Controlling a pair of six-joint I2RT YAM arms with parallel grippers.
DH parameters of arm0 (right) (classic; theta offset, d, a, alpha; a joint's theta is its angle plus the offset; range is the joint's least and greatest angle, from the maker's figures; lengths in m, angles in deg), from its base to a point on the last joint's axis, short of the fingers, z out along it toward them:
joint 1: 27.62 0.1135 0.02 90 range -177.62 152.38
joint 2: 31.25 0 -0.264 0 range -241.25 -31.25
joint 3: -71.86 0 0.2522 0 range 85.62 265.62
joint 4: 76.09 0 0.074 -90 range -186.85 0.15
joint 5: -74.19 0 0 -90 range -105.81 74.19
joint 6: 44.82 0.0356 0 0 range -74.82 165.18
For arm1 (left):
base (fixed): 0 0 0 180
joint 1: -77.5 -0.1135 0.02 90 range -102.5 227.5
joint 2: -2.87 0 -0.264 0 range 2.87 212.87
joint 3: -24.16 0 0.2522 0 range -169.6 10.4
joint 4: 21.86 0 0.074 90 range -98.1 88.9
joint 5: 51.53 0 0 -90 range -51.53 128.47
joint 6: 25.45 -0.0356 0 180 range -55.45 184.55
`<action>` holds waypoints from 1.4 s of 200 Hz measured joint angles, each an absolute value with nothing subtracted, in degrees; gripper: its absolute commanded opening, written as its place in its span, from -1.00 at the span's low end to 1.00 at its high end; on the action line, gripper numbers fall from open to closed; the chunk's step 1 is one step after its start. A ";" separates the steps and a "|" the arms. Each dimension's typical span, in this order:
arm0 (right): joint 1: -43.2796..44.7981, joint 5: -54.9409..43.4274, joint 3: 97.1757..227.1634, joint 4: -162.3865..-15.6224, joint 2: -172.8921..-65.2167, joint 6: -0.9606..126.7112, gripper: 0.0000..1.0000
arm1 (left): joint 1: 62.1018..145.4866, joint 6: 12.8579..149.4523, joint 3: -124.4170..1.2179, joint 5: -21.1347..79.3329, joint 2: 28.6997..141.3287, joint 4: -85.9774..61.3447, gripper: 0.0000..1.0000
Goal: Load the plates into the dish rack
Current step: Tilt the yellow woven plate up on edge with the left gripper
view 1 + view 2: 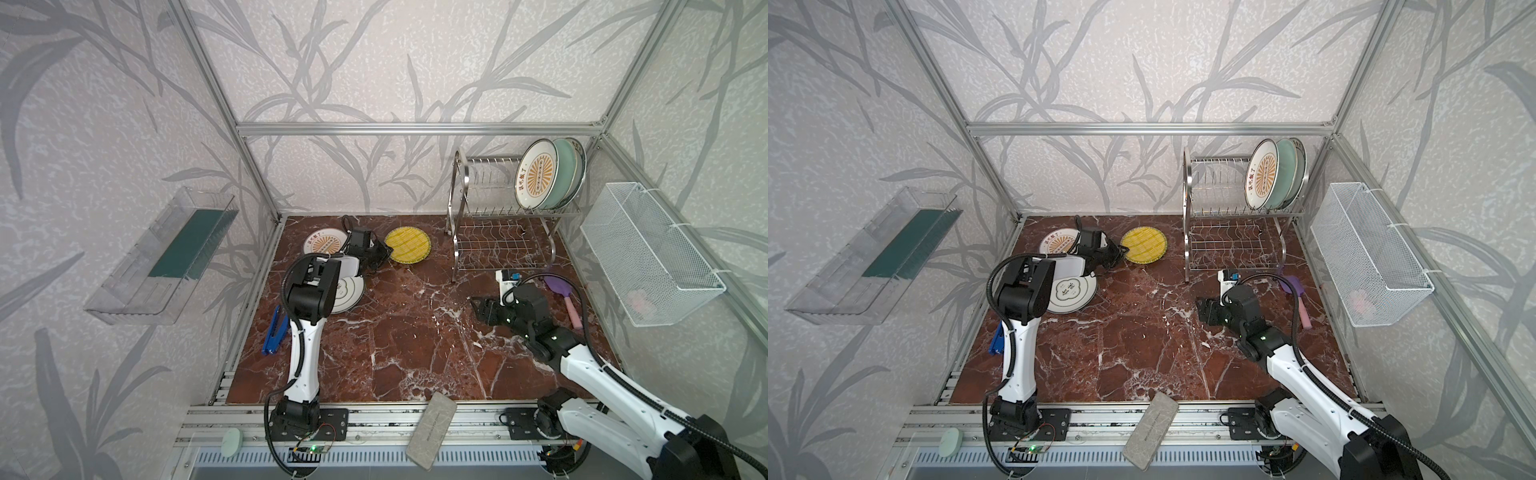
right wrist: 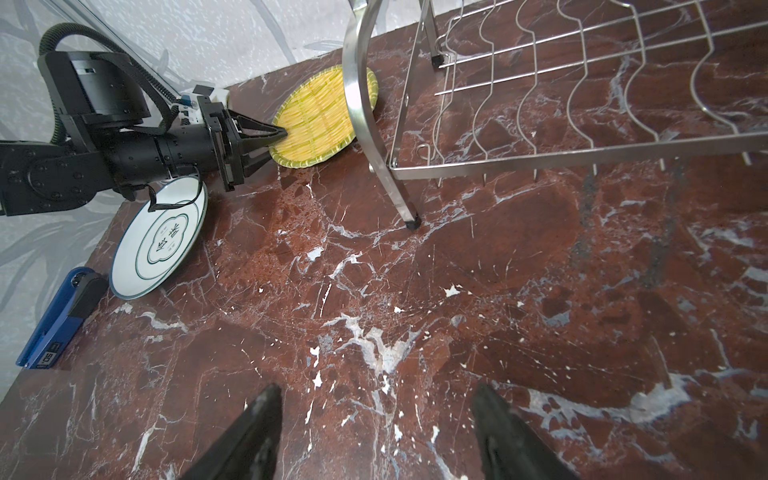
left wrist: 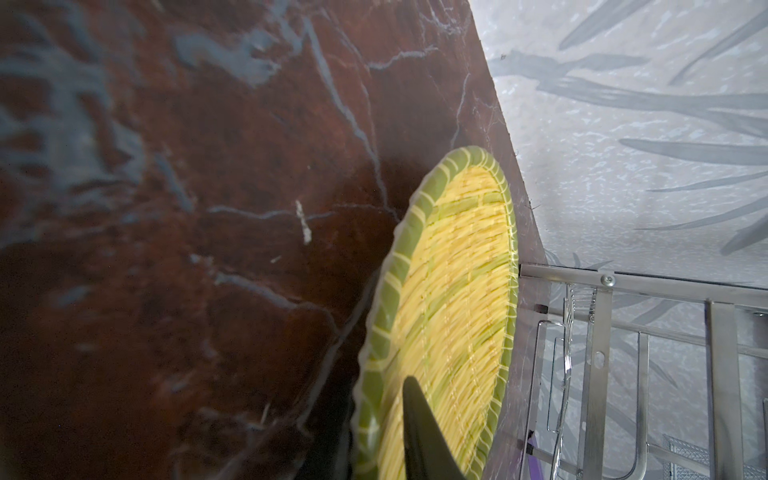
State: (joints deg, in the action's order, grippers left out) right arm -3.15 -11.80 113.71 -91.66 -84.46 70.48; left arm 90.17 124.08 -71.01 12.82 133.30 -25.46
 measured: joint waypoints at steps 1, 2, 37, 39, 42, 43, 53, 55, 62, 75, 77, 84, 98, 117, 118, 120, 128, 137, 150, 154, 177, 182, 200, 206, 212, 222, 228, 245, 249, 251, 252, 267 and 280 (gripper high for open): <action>-3.15 -11.80 113.71 -91.68 -84.44 70.48 0.43 | 90.17 124.10 -71.01 12.82 133.30 -25.46 -0.59; -3.15 -11.82 113.71 -91.68 -84.44 70.48 0.44 | 90.17 124.14 -71.01 12.82 133.30 -25.48 -0.59; -3.18 -12.28 113.71 -92.01 -84.29 70.45 0.44 | 90.15 124.64 -71.01 12.80 133.52 -25.99 -0.62; -3.18 -12.30 113.71 -92.03 -84.29 70.45 0.43 | 90.15 124.67 -71.01 12.80 133.52 -25.99 -0.63; -3.18 -12.32 113.71 -92.05 -84.27 70.45 0.43 | 90.15 124.71 -71.01 12.80 133.52 -26.01 -0.63; -3.18 -12.30 113.71 -92.05 -84.27 70.45 0.44 | 90.15 124.71 -71.01 12.80 133.52 -26.01 -0.63; -3.18 -12.32 113.71 -92.20 -84.20 70.45 0.43 | 90.15 124.80 -71.01 12.76 133.57 -26.07 -0.66; -3.18 -12.32 113.71 -92.25 -84.16 70.45 0.43 | 90.15 124.80 -71.01 12.76 133.57 -26.10 -0.66; -3.18 -12.32 113.71 -92.42 -83.98 70.45 0.44 | 90.15 124.84 -71.01 12.69 133.59 -26.16 -0.68; -3.20 -12.34 113.71 -92.79 -83.61 70.45 0.43 | 90.13 124.95 -71.01 12.58 133.63 -26.20 -0.72; -3.22 -12.37 113.71 -92.84 -83.55 70.45 0.43 | 90.15 124.95 -71.01 12.56 133.63 -26.27 -0.73; -3.22 -12.39 113.71 -92.95 -83.35 70.43 0.44 | 90.13 125.04 -71.01 12.49 133.65 -26.36 -0.76; -3.22 -12.56 113.71 -93.17 -83.07 70.41 0.44 | 90.11 125.28 -71.01 12.17 133.70 -26.90 -0.82; -3.22 -12.76 113.71 -93.23 -82.89 70.41 0.44 | 90.08 125.82 -71.03 11.33 133.70 -28.65 -0.90; -3.22 -12.76 113.71 -93.23 -82.89 70.41 0.44 | 90.08 125.85 -71.03 11.36 133.70 -28.74 -0.90; -3.22 -12.78 113.71 -93.23 -82.89 70.41 0.44 | 90.08 126.11 -71.03 11.33 133.70 -28.85 -0.91; -3.22 -12.80 113.71 -93.32 -82.89 70.41 0.43 | 90.08 126.15 -71.03 11.29 133.70 -29.05 -0.93; -3.22 -12.80 113.71 -93.43 -82.89 70.39 0.44 | 90.08 126.28 -71.03 11.18 133.70 -29.16 -0.93; -3.22 -12.83 113.71 -93.67 -82.78 70.39 0.43 | 90.08 126.33 -71.03 11.18 133.70 -29.18 -0.94; -3.22 -12.85 113.71 -93.76 -82.72 70.39 0.44 | 90.08 126.33 -70.98 11.16 133.70 -29.22 -0.94; -3.22 -13.02 113.71 -94.11 -82.52 70.26 0.43 | 90.08 126.68 -70.37 11.12 133.63 -30.03 -1.00; -3.22 -13.02 113.71 -94.11 -82.52 70.23 0.44 | 90.08 126.72 -70.15 11.12 133.54 -30.25 -1.00; -3.22 -13.22 113.71 -94.19 -82.52 70.21 0.44 | 90.08 126.90 -69.30 10.90 133.04 -30.82 -1.00; -3.22 -13.24 113.71 -94.22 -82.52 70.23 0.43 | 90.08 127.03 -68.91 10.83 132.69 -30.86 -1.00; -3.22 -13.26 113.71 -94.22 -82.52 70.23 0.44 | 90.08 127.11 -68.43 10.79 132.36 -30.90 -1.00; -3.22 -13.31 113.71 -94.22 -82.54 70.21 0.43 | 90.06 127.22 -67.66 10.59 131.73 -30.97 -1.00; -3.22 -13.33 113.71 -94.22 -82.54 70.23 0.43 | 90.04 127.31 -67.20 10.35 131.40 -31.06 -1.00; -3.22 -13.35 113.71 -94.19 -82.58 70.21 0.44 | 89.95 127.55 -66.24 9.74 130.53 -31.25 -1.00; -3.22 -13.37 113.71 -94.19 -82.61 70.23 0.43 | 89.95 127.62 -66.02 9.52 130.29 -31.32 -1.00; -3.22 -13.37 113.71 -94.19 -82.61 70.23 0.44 | 89.91 127.64 -65.93 9.46 130.20 -31.34 -1.00; -3.22 -13.37 113.71 -94.19 -82.63 70.23 0.43 | 89.91 127.64 -65.91 9.41 130.18 -31.34 -1.00; -3.22 -13.37 113.71 -94.11 -82.85 70.21 0.43 | 89.76 127.79 -65.13 8.71 129.24 -31.54 -1.00; -3.22 -13.35 113.71 -94.00 -83.26 70.23 0.43 | 89.76 127.81 -64.16 8.32 128.12 -31.60 -1.00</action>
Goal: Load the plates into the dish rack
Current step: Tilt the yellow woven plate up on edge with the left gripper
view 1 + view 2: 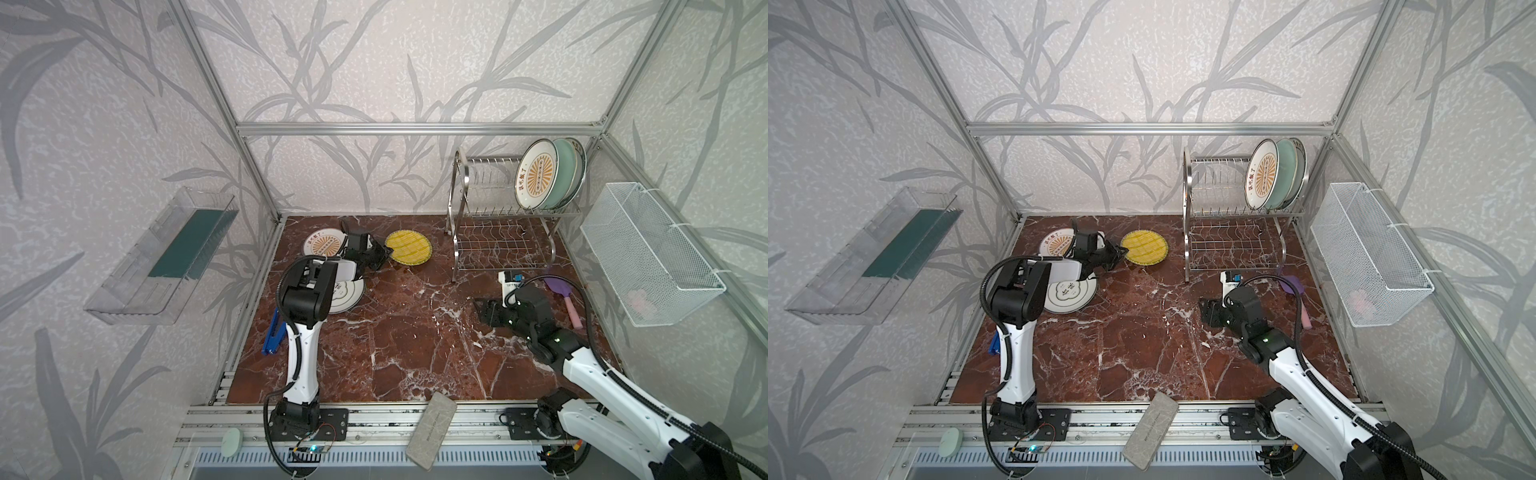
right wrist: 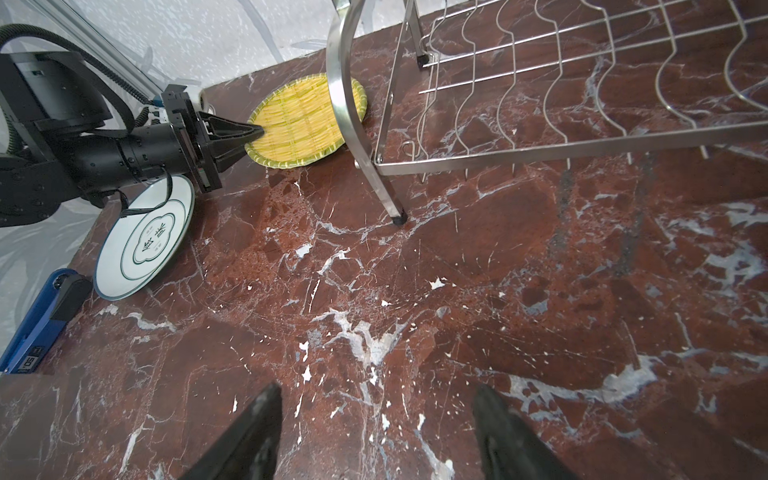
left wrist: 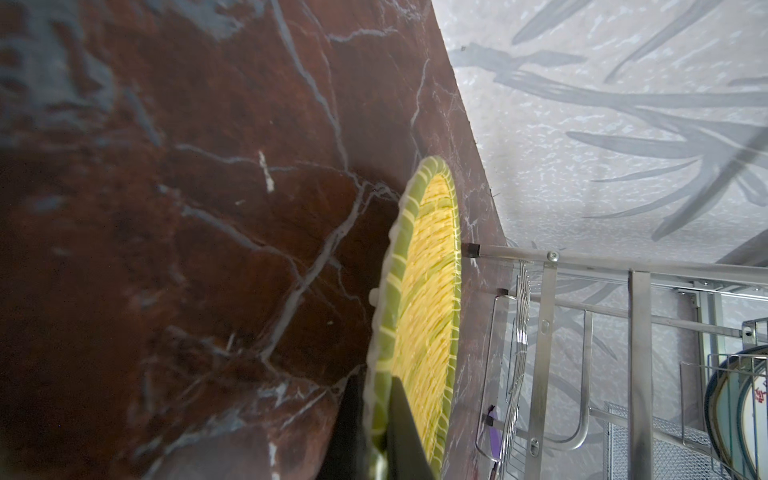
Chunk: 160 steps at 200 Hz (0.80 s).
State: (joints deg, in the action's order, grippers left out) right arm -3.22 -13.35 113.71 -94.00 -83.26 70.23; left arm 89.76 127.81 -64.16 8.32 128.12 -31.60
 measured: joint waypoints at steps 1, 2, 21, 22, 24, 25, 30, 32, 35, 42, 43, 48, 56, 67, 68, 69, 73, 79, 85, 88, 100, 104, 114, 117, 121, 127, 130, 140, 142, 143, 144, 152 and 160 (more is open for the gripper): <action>-3.22 -13.35 113.71 -94.00 -83.28 70.23 0.43 | 89.76 127.81 -64.10 8.30 128.06 -31.60 -1.00; -3.22 -13.35 113.71 -93.97 -83.35 70.21 0.43 | 89.73 127.79 -64.01 8.25 127.93 -31.65 -1.00; -3.26 -13.33 113.74 -93.91 -84.16 70.23 0.44 | 89.67 127.77 -62.66 7.84 125.85 -31.65 -1.00; -3.26 -13.33 113.74 -93.89 -84.20 70.23 0.43 | 89.65 127.75 -62.59 7.82 125.76 -31.67 -1.00; -3.26 -13.31 113.74 -93.89 -84.29 70.23 0.43 | 89.60 127.73 -62.46 7.75 125.50 -31.69 -1.00; -3.26 -13.33 113.74 -93.87 -84.31 70.23 0.43 | 89.58 127.75 -62.39 7.73 125.32 -31.67 -1.00; -3.26 -13.31 113.74 -93.73 -84.55 70.23 0.43 | 89.45 127.68 -62.11 7.53 124.69 -31.67 -1.00; -3.26 -13.31 113.74 -93.69 -84.64 70.23 0.43 | 89.41 127.68 -62.02 7.42 124.43 -31.67 -1.00; -3.26 -13.28 113.74 -93.60 -84.77 70.23 0.43 | 89.38 127.62 -61.87 7.29 124.04 -31.67 -1.00; -3.26 -13.26 113.74 -93.32 -85.12 70.23 0.43 | 89.36 127.57 -61.58 7.01 123.18 -31.69 -1.00; -3.26 -13.26 113.74 -93.30 -85.14 70.23 0.43 | 89.36 127.57 -61.56 6.99 123.12 -31.71 -1.00; -3.26 -13.24 113.74 -93.12 -85.34 70.23 0.43 | 89.32 127.57 -61.37 6.81 122.44 -31.73 -1.00; -3.26 -13.20 113.74 -92.77 -85.69 70.23 0.43 | 89.23 127.55 -61.08 6.55 121.52 -31.73 -1.00; -3.26 -13.18 113.74 -92.55 -86.06 70.26 0.43 | 89.01 127.55 -60.51 6.13 120.23 -31.87 -1.00; -3.26 -13.15 113.74 -92.51 -86.10 70.26 0.43 | 88.99 127.55 -60.45 6.09 120.17 -31.87 -1.00; -3.26 -13.15 113.74 -92.49 -86.15 70.26 0.43 | 88.95 127.53 -60.32 6.00 119.97 -31.89 -1.00; -3.26 -13.15 113.74 -92.44 -86.30 70.26 0.43 | 88.84 127.51 -60.05 5.87 119.51 -32.00 -1.00; -3.26 -13.13 113.74 -92.25 -86.52 70.28 0.43 | 88.66 127.51 -59.49 5.59 118.77 -32.15 -1.00; -3.26 -13.09 113.74 -92.03 -86.74 70.30 0.43 | 88.51 127.51 -58.92 5.46 118.07 -32.22 -1.00; -3.26 -13.04 113.74 -91.88 -86.87 70.30 0.43 | 88.40 127.49 -58.57 5.37 117.63 -32.24 -1.00; -3.26 -12.80 113.74 -91.33 -87.31 70.34 0.43 | 88.09 127.44 -57.13 5.28 116.19 -32.28 -1.00; -3.26 -12.76 113.74 -91.18 -87.46 70.39 0.43 | 88.03 127.42 -56.71 5.21 115.75 -32.28 -1.00; -3.26 -12.72 113.76 -90.89 -87.85 70.48 0.43 | 87.90 127.35 -55.68 5.13 114.75 -32.28 -1.00; -3.26 -12.69 113.78 -90.85 -87.96 70.48 0.43 | 87.88 127.33 -55.40 5.08 114.51 -32.28 -1.00; -3.26 -12.65 113.78 -90.76 -88.11 70.50 0.43 | 87.85 127.29 -55.03 5.06 114.13 -32.30 -1.00; -3.26 -12.56 113.84 -90.61 -88.35 70.54 0.43 | 87.81 127.25 -54.53 5.00 113.65 -32.28 -1.00; -3.26 -12.48 113.89 -90.52 -88.51 70.56 0.43 | 87.81 127.18 -54.15 4.91 113.28 -32.30 -1.00; -3.29 -12.26 114.04 -90.30 -88.86 70.69 0.43 | 87.72 127.09 -53.17 4.76 112.39 -32.30 -1.00; -3.29 -12.19 114.09 -90.26 -88.90 70.72 0.43 | 87.70 127.09 -52.95 4.69 112.15 -32.30 -1.00; -3.29 -12.17 114.11 -90.19 -88.97 70.76 0.43 | 87.70 127.07 -52.78 4.65 111.97 -32.32 -1.00; -3.29 -12.15 114.13 -90.17 -88.99 70.76 0.43 | 87.70 127.07 -52.71 4.62 111.88 -32.32 -1.00; -3.29 -11.86 114.30 -90.04 -89.16 70.93 0.43 | 87.68 127.03 -51.84 4.32 111.07 -32.35 -1.00; -3.33 -11.62 114.50 -89.78 -89.29 71.20 0.43 | 87.68 126.85 -50.77 4.01 110.11 -32.41 -1.00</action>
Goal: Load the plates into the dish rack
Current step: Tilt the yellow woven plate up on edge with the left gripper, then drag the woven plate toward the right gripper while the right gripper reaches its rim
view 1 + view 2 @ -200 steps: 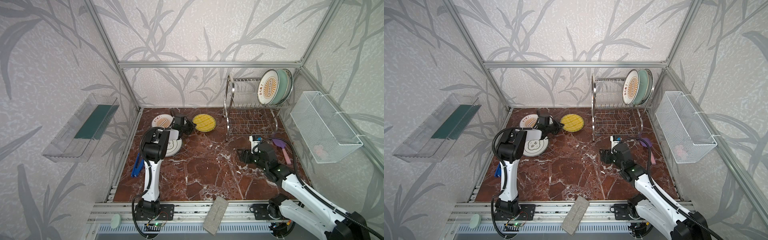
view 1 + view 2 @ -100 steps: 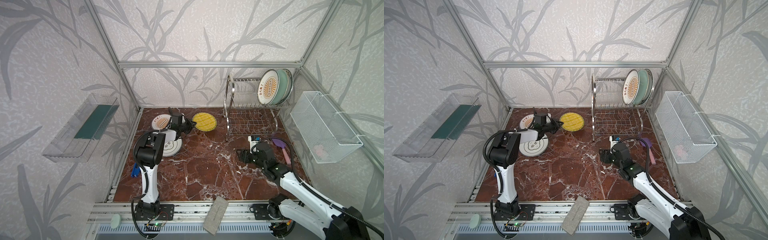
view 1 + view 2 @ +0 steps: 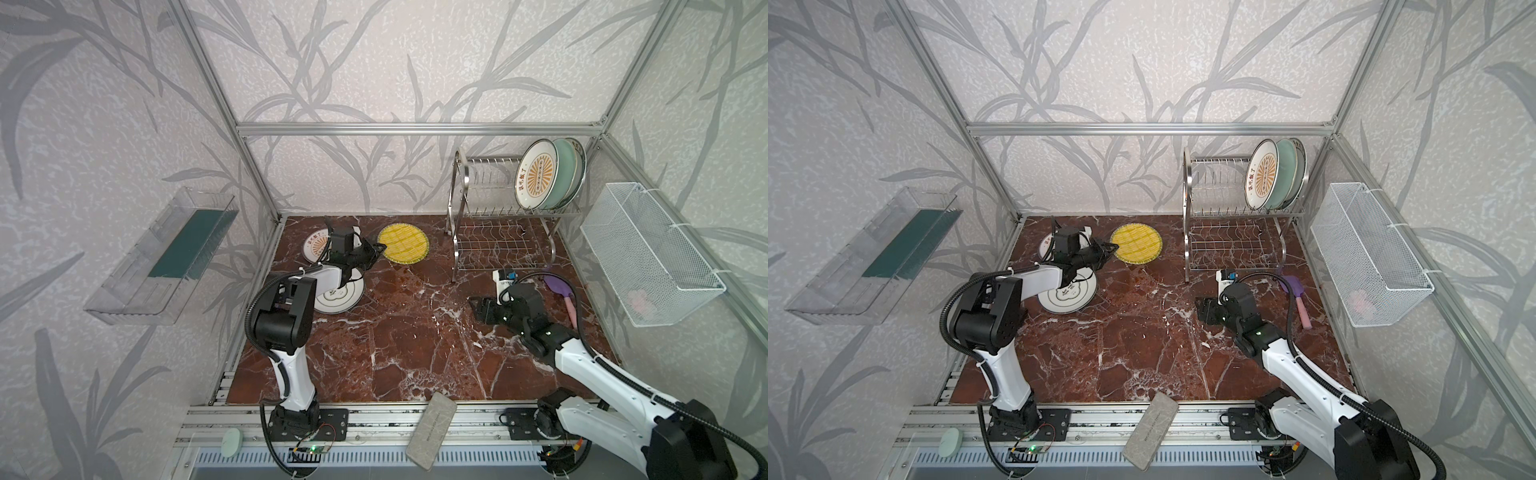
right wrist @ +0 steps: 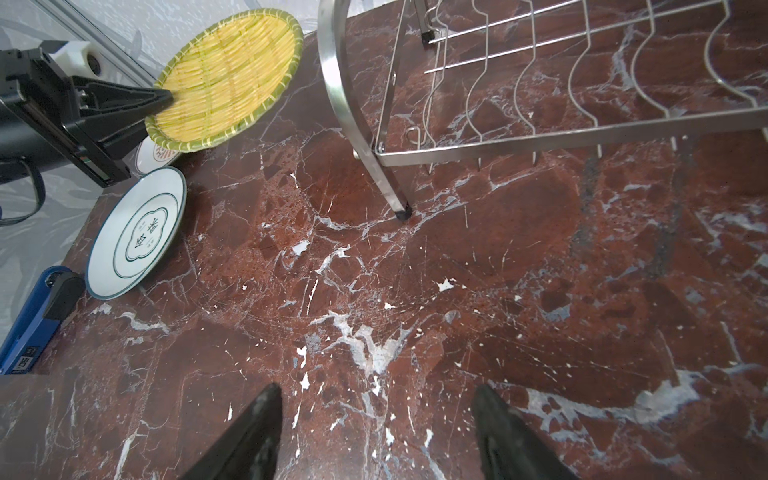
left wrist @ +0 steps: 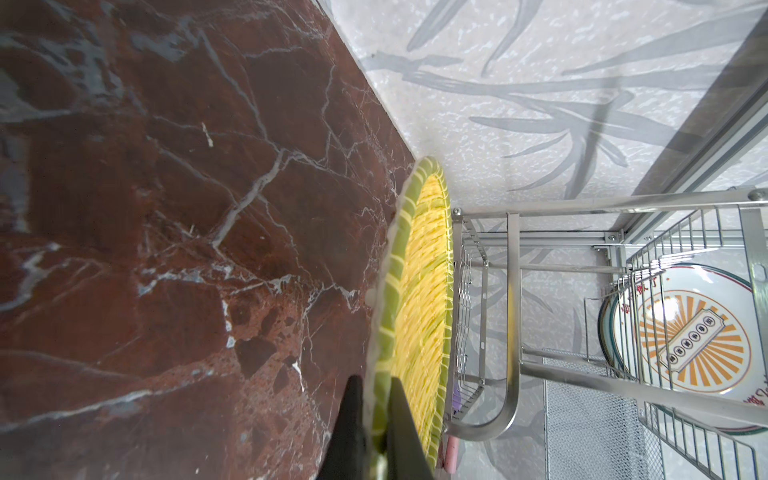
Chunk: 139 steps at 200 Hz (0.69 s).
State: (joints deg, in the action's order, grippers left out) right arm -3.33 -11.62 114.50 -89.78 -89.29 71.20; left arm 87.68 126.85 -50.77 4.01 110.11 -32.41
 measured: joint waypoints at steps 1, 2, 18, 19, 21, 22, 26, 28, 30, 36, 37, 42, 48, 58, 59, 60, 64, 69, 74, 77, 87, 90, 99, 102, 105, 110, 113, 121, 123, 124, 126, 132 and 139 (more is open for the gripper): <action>-3.33 -11.56 114.50 -89.67 -89.32 71.20 0.43 | 87.68 126.83 -50.66 4.01 110.00 -32.41 -1.00; -3.33 -11.54 114.52 -89.65 -89.32 71.22 0.43 | 87.68 126.85 -50.46 3.90 109.81 -32.43 -1.00; -3.44 -10.71 114.81 -88.88 -89.60 71.83 0.43 | 87.68 126.06 -47.88 3.25 107.49 -32.54 -1.00; -3.44 -10.68 114.81 -88.86 -89.62 71.83 0.43 | 87.68 126.04 -47.79 3.20 107.40 -32.54 -1.00; -3.46 -10.55 114.83 -88.75 -89.64 71.92 0.43 | 87.68 125.98 -47.49 3.05 107.14 -32.52 -1.00; -3.46 -10.53 114.85 -88.69 -89.67 71.98 0.43 | 87.68 126.00 -47.38 2.99 107.05 -32.52 -1.00; -3.48 -10.31 114.89 -88.51 -89.73 72.09 0.43 | 87.68 125.67 -46.77 2.72 106.55 -32.61 -1.00; -3.50 -10.22 114.92 -88.42 -89.78 72.20 0.43 | 87.68 125.65 -46.50 2.57 106.31 -32.63 -1.00; -3.53 -10.12 114.92 -88.31 -89.84 72.25 0.43 | 87.68 125.63 -46.18 2.35 106.07 -32.65 -1.00; -3.61 -9.77 114.94 -88.01 -89.99 72.51 0.43 | 87.68 125.41 -45.17 1.96 105.41 -33.07 -1.00; -3.64 -9.70 114.94 -87.99 -89.99 72.53 0.43 | 87.68 125.39 -45.08 1.91 105.33 -33.13 -1.00; -3.72 -9.50 114.96 -87.79 -90.13 72.70 0.43 | 87.68 125.15 -44.10 1.56 104.80 -33.48 -1.00; -3.81 -9.22 115.00 -87.57 -90.37 72.88 0.43 | 87.68 124.99 -43.05 1.15 104.28 -33.79 -1.00; -4.03 -8.56 115.05 -87.09 -90.74 73.25 0.43 | 87.68 124.73 -40.89 0.56 103.18 -34.40 -1.00; -4.07 -8.50 115.05 -87.05 -90.78 73.29 0.43 | 87.68 124.71 -40.73 0.54 103.14 -34.47 -1.00; -4.07 -8.45 115.05 -87.00 -90.80 73.32 0.43 | 87.68 124.71 -40.45 0.47 102.99 -34.49 -1.00; -4.20 -8.10 115.07 -86.78 -90.96 73.56 0.43 | 87.68 124.64 -39.55 0.23 102.46 -34.60 -1.00; -4.36 -7.73 115.07 -86.54 -91.17 73.80 0.43 | 87.68 124.58 -38.55 -0.05 101.98 -34.64 -1.00; -4.51 -7.41 115.09 -86.28 -91.39 74.06 0.43 | 87.68 124.51 -37.56 -0.29 101.46 -34.75 -1.00; -4.64 -7.10 115.09 -86.08 -91.59 74.19 0.43 | 87.68 124.47 -36.82 -0.47 100.91 -34.75 -1.00; -4.95 -6.40 115.09 -85.49 -92.05 74.69 0.43 | 87.68 124.29 -34.72 -0.86 99.51 -34.77 -1.00; -5.03 -6.18 115.09 -85.28 -92.20 74.91 0.43 | 87.68 124.25 -33.94 -1.01 98.81 -34.77 -1.00; -5.28 -5.63 115.09 -84.66 -92.68 75.48 0.43 | 87.68 123.97 -32.06 -1.45 97.22 -34.88 -1.00; -5.32 -5.46 115.09 -84.47 -92.81 75.66 0.43 | 87.70 123.86 -31.55 -1.65 96.69 -34.86 -1.00; -5.34 -5.26 115.09 -84.27 -92.97 75.72 0.43 | 87.68 123.60 -30.92 -1.82 96.06 -34.88 -1.00; -5.38 -5.09 115.09 -83.90 -93.21 75.96 0.43 | 87.68 123.44 -30.09 -2.09 95.16 -34.88 -1.00; -5.41 -4.98 115.09 -83.70 -93.36 76.09 0.43 | 87.68 123.18 -29.65 -2.15 94.70 -34.90 -1.00; -5.56 -4.65 115.13 -83.33 -93.78 76.55 0.43 | 87.72 122.83 -28.36 -2.43 93.22 -35.04 -1.00; -5.56 -4.54 115.13 -83.20 -93.91 76.66 0.43 | 87.72 122.72 -28.03 -2.52 92.82 -35.12 -1.00; -5.56 -4.45 115.13 -83.13 -93.99 76.73 0.43 | 87.72 122.68 -27.95 -2.54 92.71 -35.17 -1.00; -5.58 -4.35 115.13 -83.02 -94.08 76.77 0.43 | 87.74 122.50 -27.64 -2.61 92.39 -35.21 -1.00; -5.62 -4.02 115.13 -82.63 -94.50 76.99 0.43 | 87.85 122.17 -26.77 -2.76 91.36 -35.36 -1.00; -5.69 -3.51 115.18 -82.22 -95.00 77.25 0.43 | 87.94 121.87 -25.76 -3.03 90.29 -35.58 -1.00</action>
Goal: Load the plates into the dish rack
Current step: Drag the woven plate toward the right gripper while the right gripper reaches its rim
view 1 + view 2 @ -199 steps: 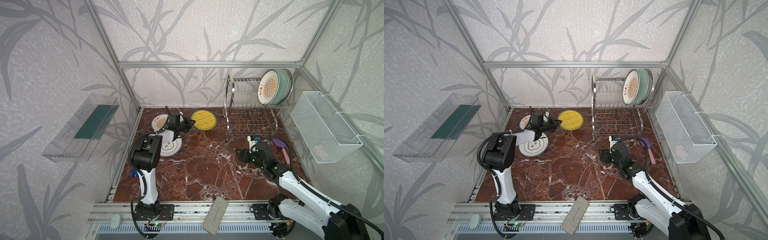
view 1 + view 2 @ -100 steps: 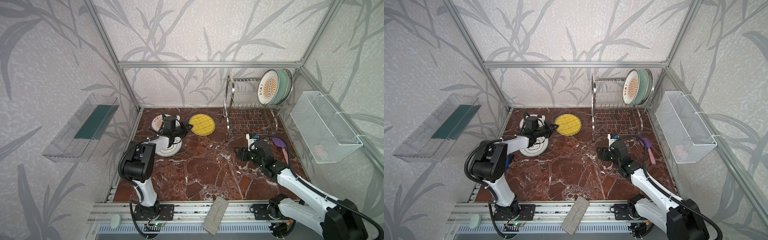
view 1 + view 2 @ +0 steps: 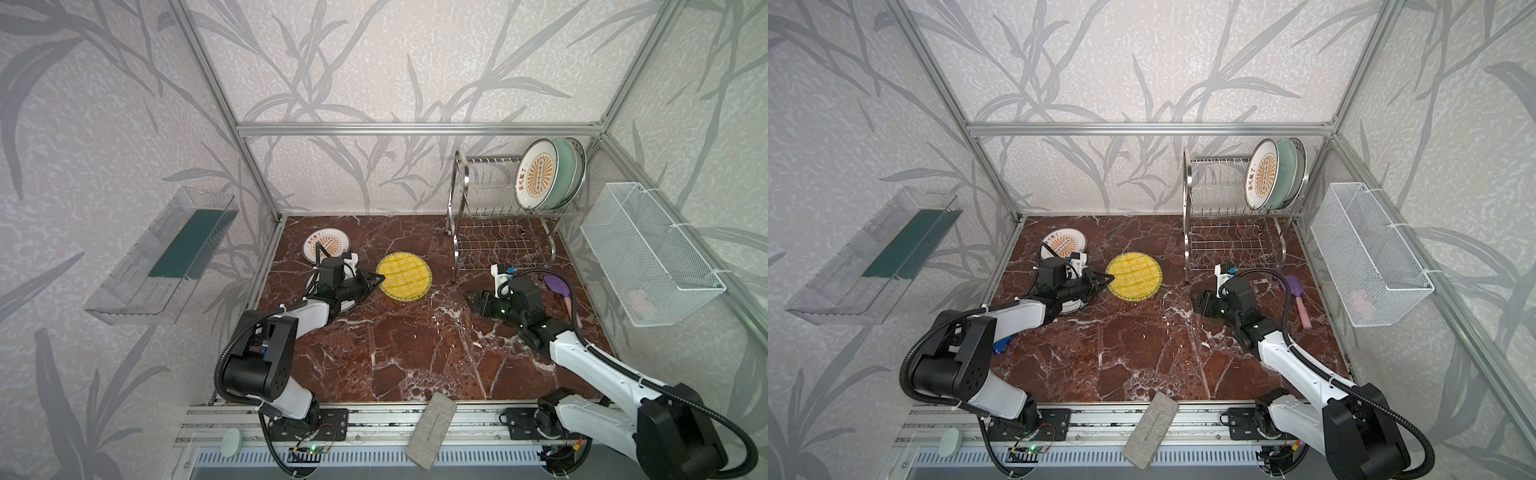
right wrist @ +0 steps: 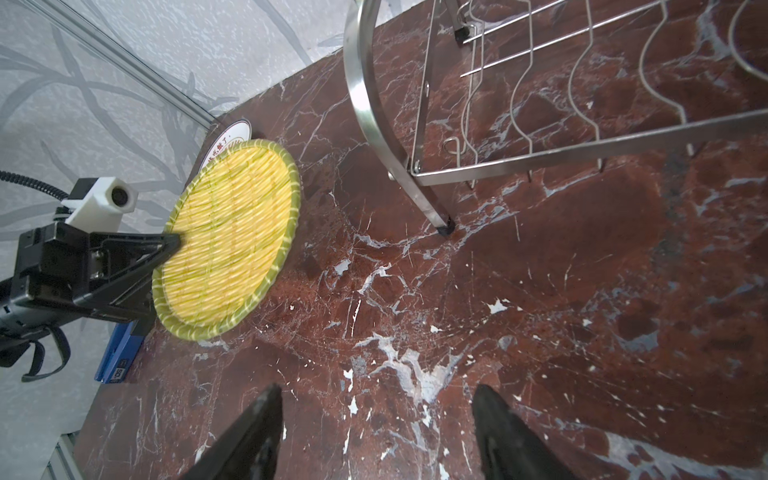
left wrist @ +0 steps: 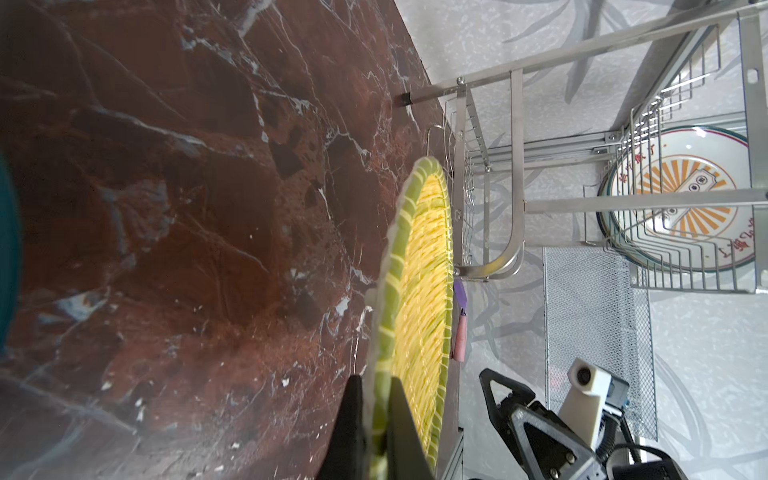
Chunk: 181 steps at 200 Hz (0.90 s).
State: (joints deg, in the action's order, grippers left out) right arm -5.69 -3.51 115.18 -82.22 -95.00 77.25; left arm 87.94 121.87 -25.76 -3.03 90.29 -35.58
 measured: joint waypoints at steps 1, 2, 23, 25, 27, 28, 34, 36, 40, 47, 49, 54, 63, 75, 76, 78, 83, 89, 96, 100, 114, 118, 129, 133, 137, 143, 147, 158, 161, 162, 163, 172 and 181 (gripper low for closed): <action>-5.71 -3.47 115.20 -82.17 -95.06 77.29 0.43 | 87.96 121.80 -25.65 -3.05 90.20 -35.60 -1.00; -5.71 -3.38 115.22 -82.15 -95.15 77.34 0.43 | 87.98 121.69 -25.46 -3.07 90.00 -35.63 -1.00; -5.84 -1.72 115.66 -80.84 -96.79 78.43 0.44 | 88.73 120.95 -22.85 -3.77 88.02 -36.98 -1.00; -5.84 -1.55 115.68 -80.62 -96.99 78.56 0.44 | 88.86 120.88 -22.66 -3.83 87.93 -37.13 -1.00; -5.84 -1.33 115.72 -80.45 -97.10 78.67 0.44 | 88.92 120.80 -22.55 -3.90 87.88 -37.18 -1.00; -5.84 -1.29 115.75 -80.36 -97.16 78.69 0.44 | 88.99 120.71 -22.42 -3.92 87.84 -37.22 -1.00; -5.89 -0.63 115.77 -79.66 -97.62 79.09 0.45 | 89.47 120.54 -21.94 -4.12 87.69 -37.40 -1.00; -5.89 -0.43 115.77 -79.44 -97.73 79.17 0.45 | 89.58 120.43 -21.78 -4.16 87.69 -37.40 -1.00; -5.89 -0.04 115.77 -79.00 -98.02 79.44 0.45 | 89.93 120.25 -21.52 -4.29 87.58 -37.53 -1.00; -5.89 0.62 115.77 -78.41 -98.39 79.76 0.45 | 90.48 119.99 -20.97 -4.42 87.51 -37.81 -1.00; -5.89 0.79 115.77 -78.19 -98.50 79.87 0.46 | 90.61 119.90 -20.87 -4.45 87.49 -37.90 -1.00; -5.89 1.21 115.77 -77.74 -98.76 80.09 0.46 | 91.04 119.66 -20.41 -4.58 87.47 -38.34 -1.00; -5.89 1.95 115.77 -76.82 -99.13 80.35 0.47 | 91.72 119.57 -19.75 -4.69 87.47 -39.06 -1.00; -5.89 2.78 115.77 -75.79 -99.46 80.59 0.48 | 92.68 119.40 -19.01 -4.77 87.47 -40.06 -1.00; -5.89 2.82 115.77 -75.72 -99.48 80.62 0.48 | 92.79 119.42 -18.96 -4.82 87.47 -40.13 -1.00; -5.87 2.93 115.77 -75.57 -99.52 80.70 0.48 | 92.92 119.44 -18.92 -4.84 87.47 -40.22 -1.00; -5.89 3.37 115.77 -75.22 -99.68 80.75 0.48 | 93.34 119.40 -18.79 -4.97 87.51 -40.65 -1.00; -5.89 3.83 115.77 -74.72 -99.92 80.79 0.48 | 93.86 119.38 -18.75 -5.08 87.62 -41.33 -1.00; -5.89 4.33 115.77 -74.26 -100.20 80.86 0.48 | 94.52 119.38 -18.72 -5.19 87.80 -42.34 -1.00; -5.87 4.59 115.77 -74.00 -100.40 80.94 0.48 | 94.98 119.40 -18.72 -5.25 87.97 -43.01 -1.00; -5.87 5.36 115.77 -73.10 -101.14 80.99 0.48 | 96.42 119.60 -18.72 -5.67 88.85 -45.55 -1.00; -5.84 5.51 115.77 -72.90 -101.38 81.01 0.49 | 96.82 119.68 -18.72 -5.80 89.15 -46.36 -1.00; -5.84 5.80 115.75 -72.34 -101.91 81.14 0.48 | 97.82 119.97 -18.72 -6.26 90.20 -48.61 -1.00; -5.82 5.91 115.75 -72.10 -102.12 81.16 0.48 | 98.10 120.19 -18.72 -6.43 90.64 -49.37 -1.00; -5.82 5.97 115.75 -71.94 -102.32 81.16 0.48 | 98.37 120.36 -18.72 -6.57 91.03 -50.20 -1.00; -5.82 6.19 115.75 -71.64 -102.63 81.21 0.48 | 98.72 120.75 -18.72 -6.78 91.71 -51.47 -1.00; -5.82 6.32 115.72 -71.46 -102.78 81.51 0.48 | 98.94 121.08 -18.72 -6.94 92.17 -52.32 -1.00; -5.82 6.80 115.70 -70.81 -103.30 81.95 0.48 | 99.53 122.07 -18.68 -7.46 93.50 -54.82 -1.00; -5.82 6.89 115.70 -70.68 -103.39 82.04 0.48 | 99.63 122.31 -18.68 -7.70 93.94 -55.69 -1.00; -5.82 6.93 115.70 -70.61 -103.46 82.10 0.48 | 99.66 122.35 -18.66 -7.72 94.00 -55.84 -1.00; -5.82 6.95 115.70 -70.59 -103.48 82.12 0.48 | 99.70 122.59 -18.66 -7.81 94.16 -56.19 -1.00; -5.82 7.28 115.70 -70.28 -103.72 82.34 0.47 | 99.90 123.57 -18.59 -8.23 95.21 -58.36 -1.00; -5.82 7.44 115.68 -70.02 -103.85 82.65 0.45 | 100.01 124.64 -18.57 -8.60 96.21 -60.61 -1.00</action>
State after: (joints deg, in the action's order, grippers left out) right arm -5.82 7.44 115.68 -70.02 -103.85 82.65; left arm 100.01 124.64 -18.57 -8.60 96.21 -60.61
